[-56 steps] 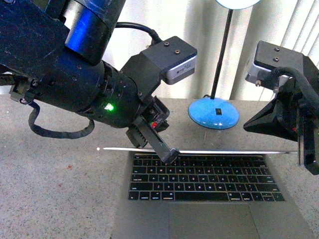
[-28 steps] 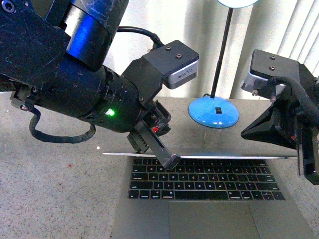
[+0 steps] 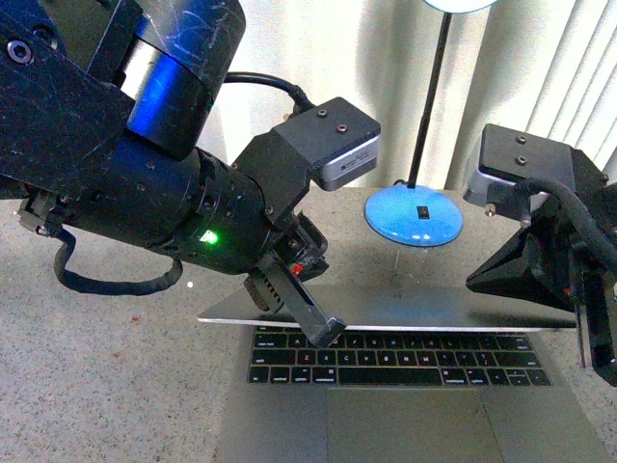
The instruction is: Close laptop
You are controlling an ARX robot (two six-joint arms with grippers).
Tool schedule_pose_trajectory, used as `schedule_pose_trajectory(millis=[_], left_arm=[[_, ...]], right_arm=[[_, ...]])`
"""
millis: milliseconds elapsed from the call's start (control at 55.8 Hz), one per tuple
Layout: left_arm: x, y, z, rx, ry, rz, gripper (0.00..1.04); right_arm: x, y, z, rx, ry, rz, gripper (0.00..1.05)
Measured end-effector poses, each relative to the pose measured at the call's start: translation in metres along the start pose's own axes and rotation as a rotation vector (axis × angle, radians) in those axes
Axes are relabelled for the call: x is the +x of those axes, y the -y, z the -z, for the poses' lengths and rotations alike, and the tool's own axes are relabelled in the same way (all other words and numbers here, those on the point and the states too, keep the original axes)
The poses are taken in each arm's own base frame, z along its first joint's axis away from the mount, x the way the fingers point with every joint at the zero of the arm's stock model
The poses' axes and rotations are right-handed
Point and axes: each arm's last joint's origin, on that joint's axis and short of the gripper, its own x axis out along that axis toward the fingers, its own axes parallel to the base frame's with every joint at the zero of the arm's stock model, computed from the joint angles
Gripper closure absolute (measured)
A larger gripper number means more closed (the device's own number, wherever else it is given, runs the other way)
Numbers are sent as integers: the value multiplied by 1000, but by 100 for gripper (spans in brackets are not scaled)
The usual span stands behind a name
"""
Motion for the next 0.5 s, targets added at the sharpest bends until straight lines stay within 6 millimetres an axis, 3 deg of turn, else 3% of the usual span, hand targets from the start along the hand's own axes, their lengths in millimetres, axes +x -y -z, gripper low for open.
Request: schedule_pose_trajectory(millis=[502], left_arm=[[9, 2, 8, -24, -11, 36, 101]], right_arm=[[5, -4, 8, 6, -20, -23, 102]])
